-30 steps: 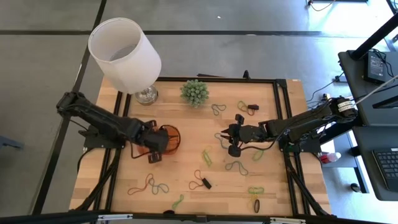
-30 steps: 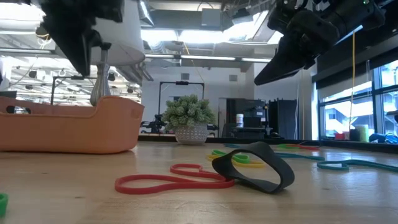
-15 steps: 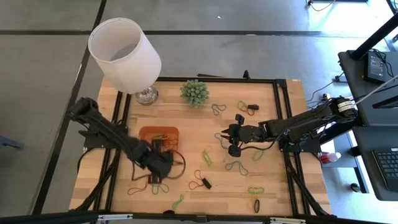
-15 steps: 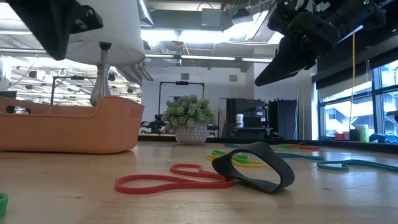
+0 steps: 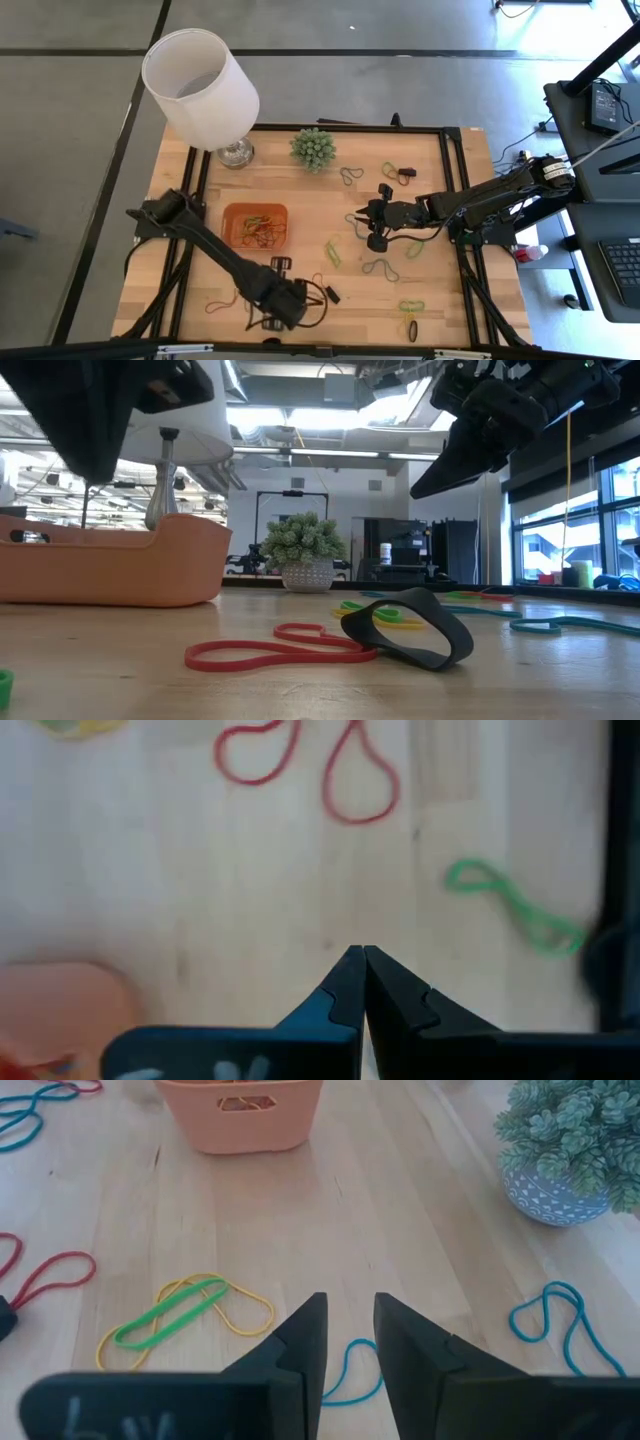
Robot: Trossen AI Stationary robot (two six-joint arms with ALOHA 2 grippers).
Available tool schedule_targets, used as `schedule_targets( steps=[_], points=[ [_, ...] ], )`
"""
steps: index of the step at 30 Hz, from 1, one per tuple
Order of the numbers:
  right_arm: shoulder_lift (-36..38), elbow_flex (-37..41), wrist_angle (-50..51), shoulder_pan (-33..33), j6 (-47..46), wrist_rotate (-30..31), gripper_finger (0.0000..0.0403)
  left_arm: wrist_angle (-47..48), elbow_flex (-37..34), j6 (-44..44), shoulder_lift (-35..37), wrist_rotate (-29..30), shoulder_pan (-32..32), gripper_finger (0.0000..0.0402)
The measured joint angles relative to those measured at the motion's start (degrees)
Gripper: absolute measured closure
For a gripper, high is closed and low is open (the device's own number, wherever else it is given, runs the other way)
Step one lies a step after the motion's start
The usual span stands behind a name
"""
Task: Pick and place rubber bands into bin
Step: Put the green rubber band into the orange bin
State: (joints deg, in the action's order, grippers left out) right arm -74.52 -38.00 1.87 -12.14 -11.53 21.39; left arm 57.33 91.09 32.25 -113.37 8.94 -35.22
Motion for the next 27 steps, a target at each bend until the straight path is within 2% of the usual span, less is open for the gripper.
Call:
schedule_targets(
  steps=[8,16,27],
  points=[
    [0.0,0.0,1.3,0.0,-0.8,0.0,0.0313,0.0,7.1,2.5,-7.6,-4.2,-0.2,0.0349],
    [0.0,0.0,3.0,0.0,-4.6,0.0,0.0313,-0.8,8.1,3.0,-12.9,-7.4,-1.5,0.0297],
    [0.0,0.0,3.0,0.0,-6.2,0.0,0.0313,-3.9,8.2,3.2,-13.2,-5.9,-1.8,0.0288]
  ],
)
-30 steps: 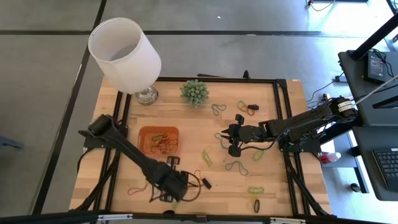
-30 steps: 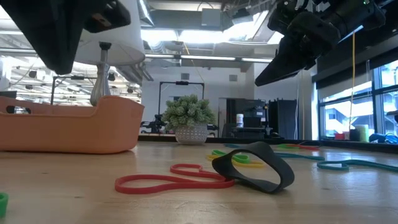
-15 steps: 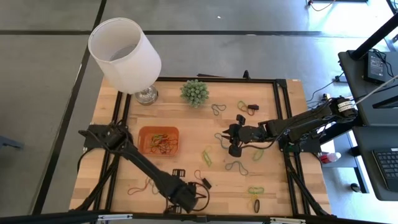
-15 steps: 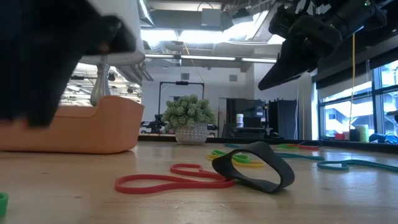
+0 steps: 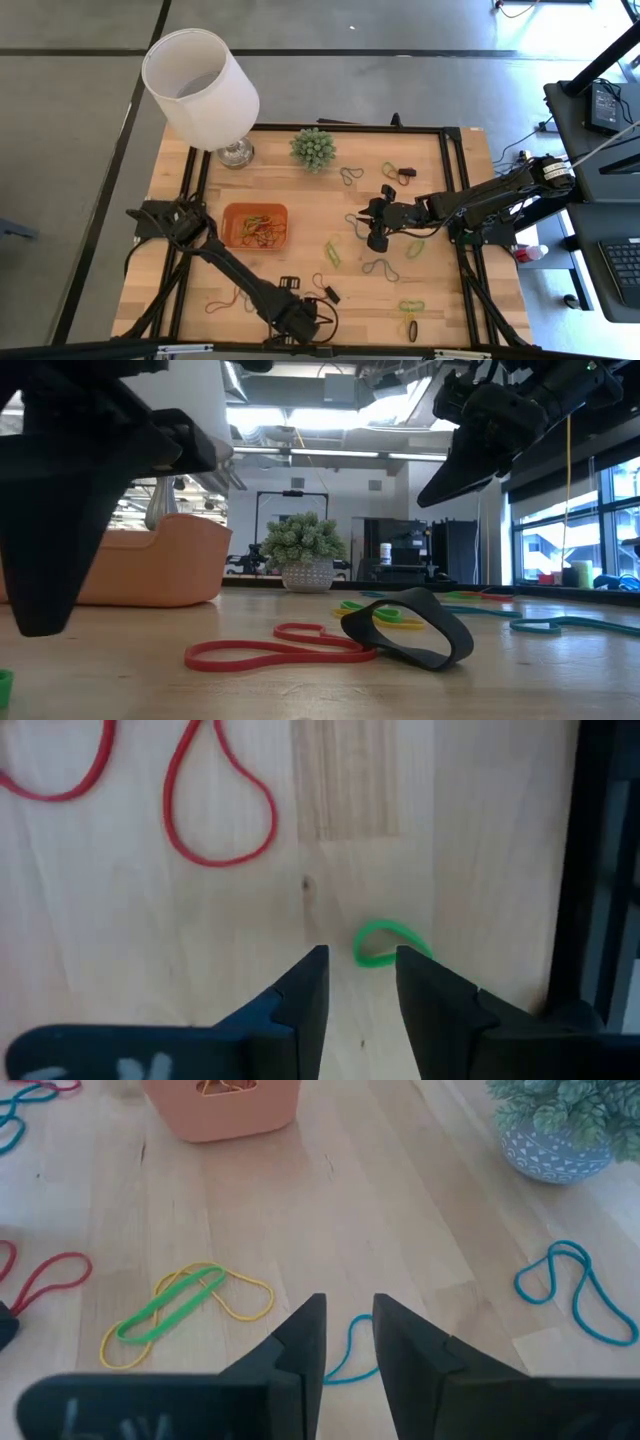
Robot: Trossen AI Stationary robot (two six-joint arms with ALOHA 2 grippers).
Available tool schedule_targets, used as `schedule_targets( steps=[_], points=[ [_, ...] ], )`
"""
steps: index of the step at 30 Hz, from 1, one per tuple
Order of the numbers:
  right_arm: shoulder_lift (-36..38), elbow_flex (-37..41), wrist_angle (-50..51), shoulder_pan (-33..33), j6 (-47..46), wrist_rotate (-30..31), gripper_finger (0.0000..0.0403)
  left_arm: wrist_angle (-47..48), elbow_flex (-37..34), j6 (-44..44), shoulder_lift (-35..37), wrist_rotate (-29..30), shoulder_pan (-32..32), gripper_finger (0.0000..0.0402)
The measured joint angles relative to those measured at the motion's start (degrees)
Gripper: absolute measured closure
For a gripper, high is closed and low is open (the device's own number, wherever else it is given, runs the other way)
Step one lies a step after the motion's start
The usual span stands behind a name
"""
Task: Pick and place rubber bands into bin
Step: Put the green rubber band into the orange bin
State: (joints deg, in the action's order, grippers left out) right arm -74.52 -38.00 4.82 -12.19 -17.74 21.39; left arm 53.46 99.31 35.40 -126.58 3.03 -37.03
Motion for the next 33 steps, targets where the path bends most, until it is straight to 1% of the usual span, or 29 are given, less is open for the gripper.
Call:
schedule_targets(
  steps=[4,9,15,18,20,22,23,26,28,30,33],
  points=[
    [0.0,0.0,0.0,0.0,0.0,0.0,0.0313,-0.5,0.0,0.0,0.0,0.0,0.0,0.0288],
    [0.0,0.0,0.3,0.0,0.0,0.0,0.0313,-3.8,0.0,-0.2,-1.4,-0.4,-0.1,0.0288],
    [0.0,0.0,0.4,0.0,-0.2,0.0,0.0313,-2.0,0.4,0.3,-3.4,-1.7,-0.1,0.029],
    [0.0,0.0,0.3,0.0,-0.2,0.0,0.0313,-1.7,0.3,-0.5,-3.2,-1.8,-0.1,0.0309],
    [0.0,0.0,0.3,0.0,-0.2,0.0,0.0313,-1.4,0.2,-2.1,-3.0,-2.7,0.0,0.0339],
    [0.0,0.0,0.2,0.0,-0.1,0.0,0.0313,-1.3,0.1,-3.0,-2.5,-3.6,0.2,0.0379],
    [0.0,0.0,0.2,0.0,-0.1,0.0,0.0313,-1.2,0.1,-3.4,-2.3,-3.9,0.2,0.0389],
    [0.0,0.0,0.2,0.0,-0.1,0.0,0.0313,0.8,-0.3,-4.1,-0.9,-7.0,0.0,0.0398],
    [0.0,0.0,0.1,0.0,-0.1,0.0,0.0313,2.1,-0.3,-4.1,1.0,-7.2,0.0,0.0399],
    [0.0,0.0,0.1,0.0,-0.1,0.0,0.0313,5.3,-0.2,-3.8,4.0,-5.9,0.4,0.0399],
    [0.0,0.0,0.1,0.0,-0.1,0.0,0.0313,10.5,-0.2,-3.5,8.5,-2.0,1.2,0.0399]
  ],
)
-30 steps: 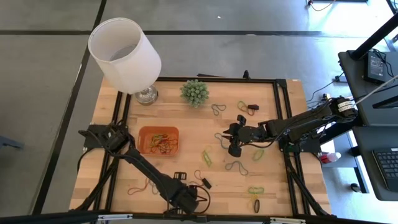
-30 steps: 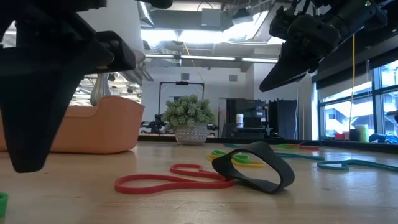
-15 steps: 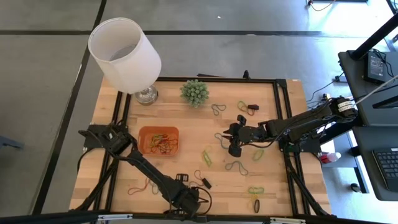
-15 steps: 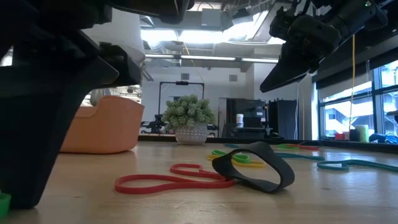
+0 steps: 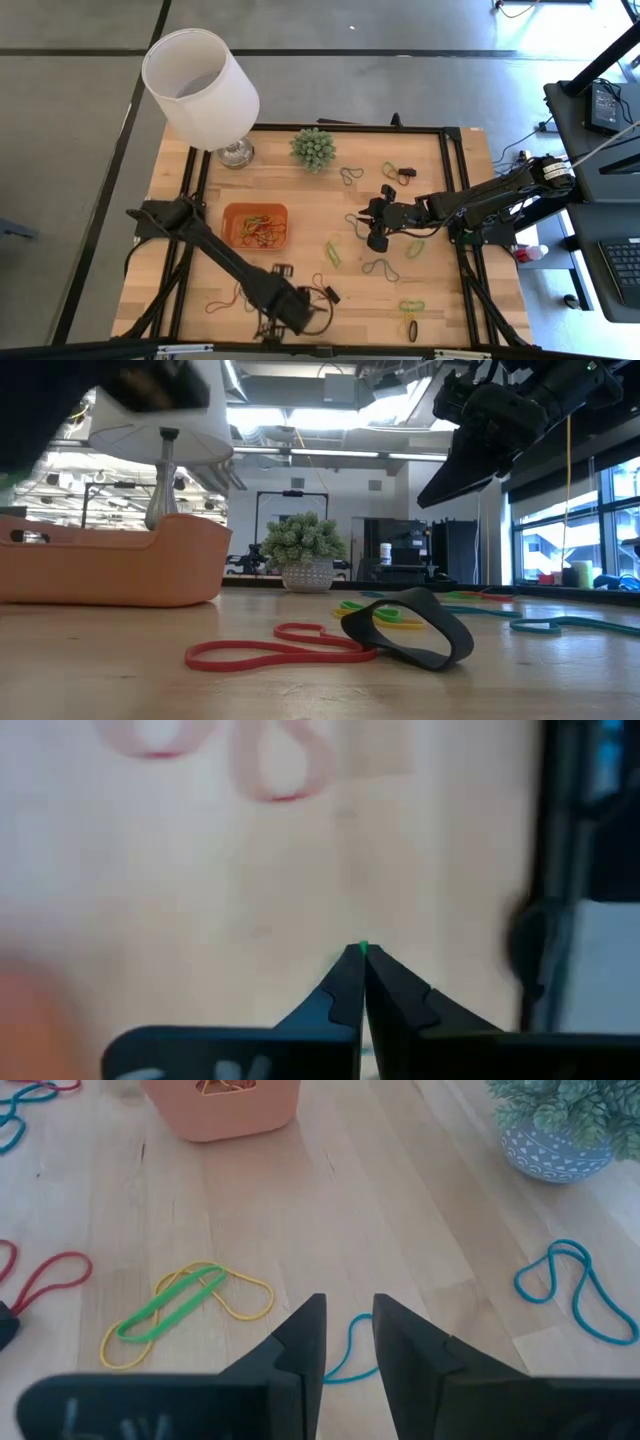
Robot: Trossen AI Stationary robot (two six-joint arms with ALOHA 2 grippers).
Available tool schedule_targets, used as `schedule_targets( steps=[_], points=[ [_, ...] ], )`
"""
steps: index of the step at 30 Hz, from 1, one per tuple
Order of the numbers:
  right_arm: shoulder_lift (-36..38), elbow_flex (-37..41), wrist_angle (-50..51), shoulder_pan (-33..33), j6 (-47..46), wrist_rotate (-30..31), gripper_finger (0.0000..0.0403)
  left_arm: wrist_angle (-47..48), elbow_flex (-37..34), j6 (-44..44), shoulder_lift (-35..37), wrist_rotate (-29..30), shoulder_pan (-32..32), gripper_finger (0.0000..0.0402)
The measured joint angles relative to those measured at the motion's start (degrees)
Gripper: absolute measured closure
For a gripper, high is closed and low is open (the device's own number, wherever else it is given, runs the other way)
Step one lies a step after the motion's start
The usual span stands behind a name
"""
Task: Pick and place rubber bands into bin
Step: Put the green rubber band into the orange bin
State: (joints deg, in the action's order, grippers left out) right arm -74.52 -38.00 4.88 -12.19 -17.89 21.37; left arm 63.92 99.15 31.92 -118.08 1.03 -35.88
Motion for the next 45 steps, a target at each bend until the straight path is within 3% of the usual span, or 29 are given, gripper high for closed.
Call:
schedule_targets(
  steps=[9,14,17,22,30,36,41,45],
  points=[
    [0.0,0.0,-0.8,0.0,0.1,0.0,0.0313,20.6,0.1,0.5,12.5,15.7,4.6,0.0399],
    [0.0,0.0,-0.8,0.0,0.1,0.0,0.0313,26.2,-2.8,-0.3,14.6,20.0,10.9,0.0399],
    [0.0,0.0,-0.8,0.0,0.0,0.0,0.0313,22.6,-7.3,-4.6,15.9,19.9,15.3,0.0399],
    [0.0,0.0,-0.3,0.0,-0.7,0.0,0.0313,11.5,-18.7,-12.5,17.9,14.1,21.7,0.0399],
    [0.0,0.0,1.0,-0.4,-3.1,0.0,0.0313,-4.4,-37.9,-13.9,26.5,9.6,27.5,0.0399],
    [-0.9,0.0,0.7,-1.4,-2.7,0.0,0.0313,-16.8,-47.8,-10.2,33.6,9.5,29.1,0.0399],
    [-1.2,0.0,1.1,-1.3,-2.2,0.0,0.0313,-19.5,-51.0,-4.0,35.4,6.4,29.0,0.0391],
    [-1.2,0.0,0.5,-1.3,-1.3,0.0,0.0313,-19.4,-51.9,0.5,35.5,4.8,28.7,0.0358]
  ],
)
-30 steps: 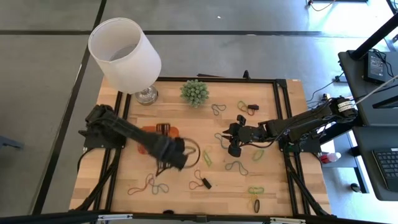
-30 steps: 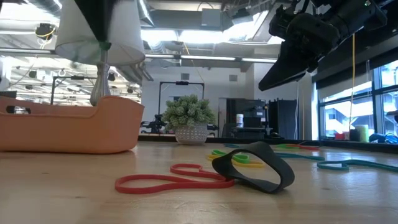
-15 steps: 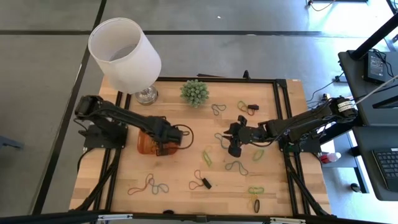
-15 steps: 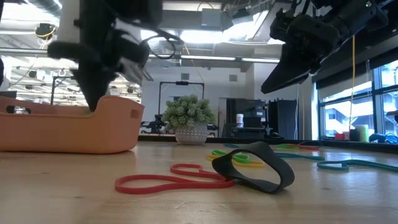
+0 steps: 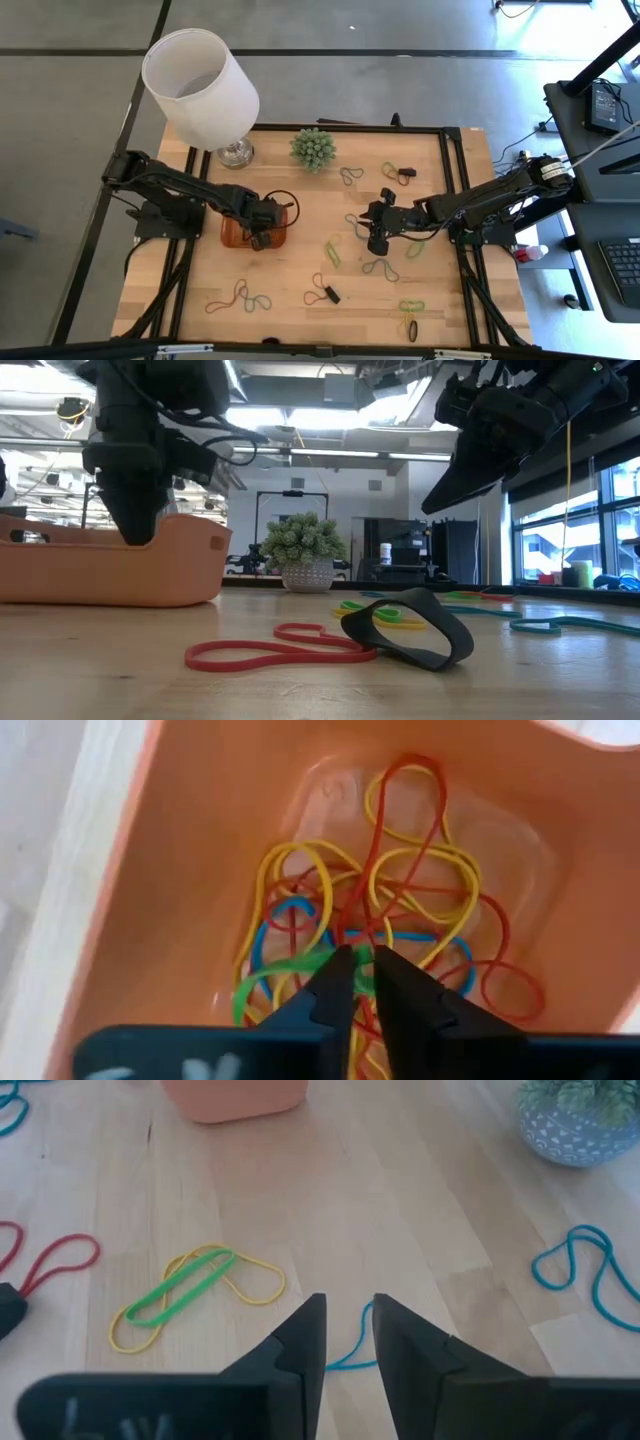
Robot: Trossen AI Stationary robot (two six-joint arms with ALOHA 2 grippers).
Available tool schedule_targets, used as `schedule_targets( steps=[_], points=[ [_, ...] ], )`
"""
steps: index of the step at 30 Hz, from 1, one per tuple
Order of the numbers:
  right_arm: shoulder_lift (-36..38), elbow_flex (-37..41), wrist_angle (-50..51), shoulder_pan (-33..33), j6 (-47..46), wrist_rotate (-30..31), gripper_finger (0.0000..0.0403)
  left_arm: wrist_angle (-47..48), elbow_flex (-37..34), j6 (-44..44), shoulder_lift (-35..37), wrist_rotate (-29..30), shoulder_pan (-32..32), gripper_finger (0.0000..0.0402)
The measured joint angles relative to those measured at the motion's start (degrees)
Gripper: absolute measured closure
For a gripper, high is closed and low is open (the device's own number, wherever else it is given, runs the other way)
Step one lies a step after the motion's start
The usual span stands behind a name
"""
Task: Pick and place rubber bands into bin
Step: Put the green rubber band into the orange bin, then put the black rubber band into the orange bin
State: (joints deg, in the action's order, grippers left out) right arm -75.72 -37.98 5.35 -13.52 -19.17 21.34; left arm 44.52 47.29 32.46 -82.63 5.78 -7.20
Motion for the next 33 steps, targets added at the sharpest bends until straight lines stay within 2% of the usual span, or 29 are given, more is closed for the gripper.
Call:
schedule_targets(
  steps=[3,6,12,15,20,25,28,33],
  points=[
    [0.0,0.0,0.0,0.0,0.1,0.0,0.0313,0.0,0.2,1.1,0.0,0.0,-0.6,0.0326],
    [0.0,0.0,0.0,0.0,-0.1,0.0,0.0313,0.2,0.9,-1.4,1.0,0.0,-1.1,0.03],
    [0.0,0.0,-0.4,0.0,-1.3,0.0,0.0313,0.4,2.5,-5.8,6.2,2.7,-1.1,0.0285],
    [0.0,0.0,-0.4,0.0,-2.4,0.0,0.0313,0.5,2.5,-6.1,10.0,5.9,-1.1,0.0294],
    [0.0,0.0,-0.4,0.0,-2.6,0.0,0.0313,0.5,2.5,-6.8,15.1,6.8,-1.2,0.0326],
    [0.0,0.0,-1.0,0.0,0.4,0.0,0.0313,0.4,2.5,-14.6,17.4,7.0,-2.2,0.039],
    [0.0,0.0,-1.8,0.7,0.5,0.0,0.0313,0.0,2.5,-17.9,17.7,8.4,-1.2,0.0398],
    [0.0,0.0,0.0,4.5,-4.5,8.2,0.0313,-4.4,2.5,-24.1,17.7,8.6,0.5,0.0399]
  ],
)
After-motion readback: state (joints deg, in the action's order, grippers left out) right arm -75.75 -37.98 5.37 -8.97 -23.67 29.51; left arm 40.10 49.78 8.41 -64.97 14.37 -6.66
